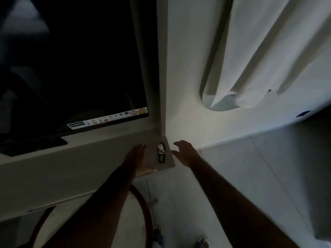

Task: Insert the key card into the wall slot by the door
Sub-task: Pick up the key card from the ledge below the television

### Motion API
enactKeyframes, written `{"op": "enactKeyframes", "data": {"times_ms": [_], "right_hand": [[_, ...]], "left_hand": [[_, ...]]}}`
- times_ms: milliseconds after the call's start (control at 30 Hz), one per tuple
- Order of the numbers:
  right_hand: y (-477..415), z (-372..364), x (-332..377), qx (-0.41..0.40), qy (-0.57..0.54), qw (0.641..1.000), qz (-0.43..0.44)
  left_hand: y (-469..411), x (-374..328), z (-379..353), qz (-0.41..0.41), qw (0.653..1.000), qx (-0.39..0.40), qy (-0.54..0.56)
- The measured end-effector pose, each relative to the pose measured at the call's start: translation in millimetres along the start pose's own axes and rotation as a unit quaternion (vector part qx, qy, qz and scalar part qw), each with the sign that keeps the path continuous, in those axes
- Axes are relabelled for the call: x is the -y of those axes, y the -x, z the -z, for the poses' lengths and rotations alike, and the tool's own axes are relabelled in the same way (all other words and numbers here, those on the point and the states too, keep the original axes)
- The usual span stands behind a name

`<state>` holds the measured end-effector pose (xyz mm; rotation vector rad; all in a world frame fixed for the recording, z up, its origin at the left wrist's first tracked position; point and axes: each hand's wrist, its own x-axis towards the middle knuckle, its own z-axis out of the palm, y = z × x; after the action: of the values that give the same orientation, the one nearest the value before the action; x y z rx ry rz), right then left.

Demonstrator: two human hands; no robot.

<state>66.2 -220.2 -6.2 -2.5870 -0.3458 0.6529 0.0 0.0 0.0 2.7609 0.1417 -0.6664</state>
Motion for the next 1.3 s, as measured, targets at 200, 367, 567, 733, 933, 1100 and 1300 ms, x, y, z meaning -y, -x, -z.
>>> {"op": "enactKeyframes", "data": {"times_ms": [200,367,567,733,933,1100,1300], "right_hand": [[-34,-27,26,-0.028,-0.083,0.993,-0.08],[-52,-45,38,-0.082,-0.077,0.984,-0.137],[-59,-48,41,-0.081,-0.087,0.978,-0.171],[-53,-42,27,-0.038,-0.117,0.972,-0.198],[-26,-16,3,-0.056,-0.159,0.968,-0.184],[2,26,-18,-0.098,-0.222,0.954,-0.178],[46,96,-48,-0.14,-0.326,0.92,-0.169]], "left_hand": [[-1,24,-30,0.014,0.999,0.05,-0.009],[1,37,-47,-0.011,0.999,0.035,-0.028],[0,38,-50,-0.008,0.999,0.034,-0.025],[-2,33,-47,0.007,0.999,0.045,-0.023],[-3,10,-26,0.019,0.996,0.085,0.009],[7,-32,-1,-0.035,0.998,0.059,0.014],[12,-99,40,-0.109,0.994,0.015,-0.016]]}}
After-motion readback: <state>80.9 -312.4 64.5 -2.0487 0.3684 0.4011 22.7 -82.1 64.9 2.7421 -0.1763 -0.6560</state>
